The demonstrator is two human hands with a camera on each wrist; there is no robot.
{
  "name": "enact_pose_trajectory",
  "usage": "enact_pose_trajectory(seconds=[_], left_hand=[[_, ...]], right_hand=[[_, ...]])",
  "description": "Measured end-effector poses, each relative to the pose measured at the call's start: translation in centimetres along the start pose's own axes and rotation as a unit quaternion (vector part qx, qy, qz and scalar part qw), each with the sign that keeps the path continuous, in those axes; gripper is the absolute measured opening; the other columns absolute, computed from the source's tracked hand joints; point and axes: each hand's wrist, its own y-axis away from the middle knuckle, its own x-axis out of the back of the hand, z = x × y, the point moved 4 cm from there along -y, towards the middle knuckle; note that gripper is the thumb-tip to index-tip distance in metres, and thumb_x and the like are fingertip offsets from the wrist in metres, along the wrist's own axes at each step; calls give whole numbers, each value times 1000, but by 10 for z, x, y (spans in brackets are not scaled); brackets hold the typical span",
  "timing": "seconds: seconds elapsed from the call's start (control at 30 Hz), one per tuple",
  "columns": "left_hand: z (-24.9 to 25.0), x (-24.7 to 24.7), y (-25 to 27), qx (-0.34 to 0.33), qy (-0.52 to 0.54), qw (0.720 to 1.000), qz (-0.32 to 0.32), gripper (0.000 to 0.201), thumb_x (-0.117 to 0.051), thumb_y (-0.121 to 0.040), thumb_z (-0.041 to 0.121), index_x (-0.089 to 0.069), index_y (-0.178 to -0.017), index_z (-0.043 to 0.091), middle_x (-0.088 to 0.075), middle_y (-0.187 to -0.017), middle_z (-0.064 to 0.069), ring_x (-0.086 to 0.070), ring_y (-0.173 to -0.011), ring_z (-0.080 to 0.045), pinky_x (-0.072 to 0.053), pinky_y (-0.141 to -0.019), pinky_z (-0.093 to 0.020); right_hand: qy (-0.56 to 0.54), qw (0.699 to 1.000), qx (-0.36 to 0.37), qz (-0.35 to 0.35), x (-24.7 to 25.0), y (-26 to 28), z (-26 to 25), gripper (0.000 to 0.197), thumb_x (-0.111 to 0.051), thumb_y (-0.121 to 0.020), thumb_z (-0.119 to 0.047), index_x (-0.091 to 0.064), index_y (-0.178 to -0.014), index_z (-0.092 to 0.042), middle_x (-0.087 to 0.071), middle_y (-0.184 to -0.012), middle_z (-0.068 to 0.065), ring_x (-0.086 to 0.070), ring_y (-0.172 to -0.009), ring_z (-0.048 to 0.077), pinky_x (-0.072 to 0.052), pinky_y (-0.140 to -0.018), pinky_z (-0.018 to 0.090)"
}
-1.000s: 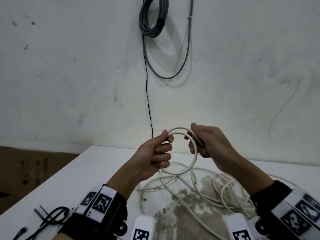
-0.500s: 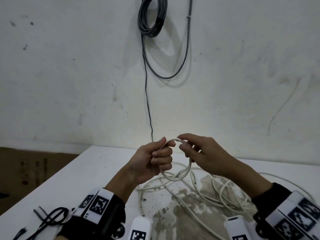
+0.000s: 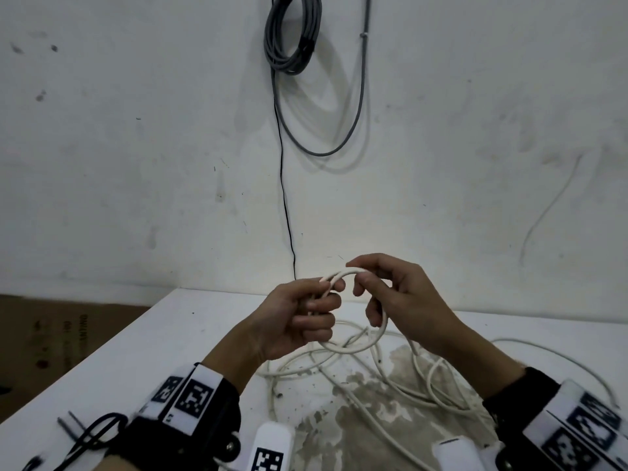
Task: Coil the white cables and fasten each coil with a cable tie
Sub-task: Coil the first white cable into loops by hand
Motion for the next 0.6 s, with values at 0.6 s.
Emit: enact_pose_trajectory(seconds=[0.6], left_hand=[[66, 46, 28, -351, 211, 902, 138, 43, -27, -100, 27, -46, -63, 18, -33, -44, 9, -22, -35, -5, -25, -36, -15]], right_hand=[[402, 913, -3, -66, 24, 19, 65, 14, -35, -99, -34, -44, -93, -25, -48, -64, -5, -49, -62, 18, -41, -63, 37]])
